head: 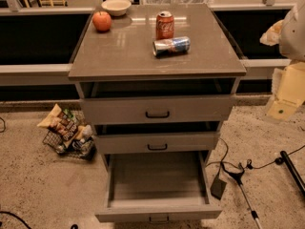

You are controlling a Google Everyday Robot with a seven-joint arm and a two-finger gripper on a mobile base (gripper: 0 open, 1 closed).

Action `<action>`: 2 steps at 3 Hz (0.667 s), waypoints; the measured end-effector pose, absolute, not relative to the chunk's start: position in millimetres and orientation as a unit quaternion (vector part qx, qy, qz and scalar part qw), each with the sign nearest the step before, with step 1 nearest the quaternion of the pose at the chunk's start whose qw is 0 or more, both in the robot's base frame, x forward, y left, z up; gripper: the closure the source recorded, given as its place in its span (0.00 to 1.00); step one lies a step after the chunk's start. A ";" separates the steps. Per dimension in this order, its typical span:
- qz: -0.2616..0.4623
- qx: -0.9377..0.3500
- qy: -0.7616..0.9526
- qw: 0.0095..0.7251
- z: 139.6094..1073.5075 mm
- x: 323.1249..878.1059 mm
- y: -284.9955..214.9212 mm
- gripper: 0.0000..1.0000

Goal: Place redbull can into bottom drawer

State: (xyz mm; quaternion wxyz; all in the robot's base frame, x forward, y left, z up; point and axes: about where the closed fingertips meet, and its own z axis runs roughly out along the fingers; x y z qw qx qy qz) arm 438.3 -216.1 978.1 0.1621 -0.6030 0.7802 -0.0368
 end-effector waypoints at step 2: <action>-0.033 -0.622 0.760 0.185 969.2 473.3 -212.5 0.00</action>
Offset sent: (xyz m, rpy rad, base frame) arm 0.0940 0.0074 -0.0290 0.0701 -0.0764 0.1494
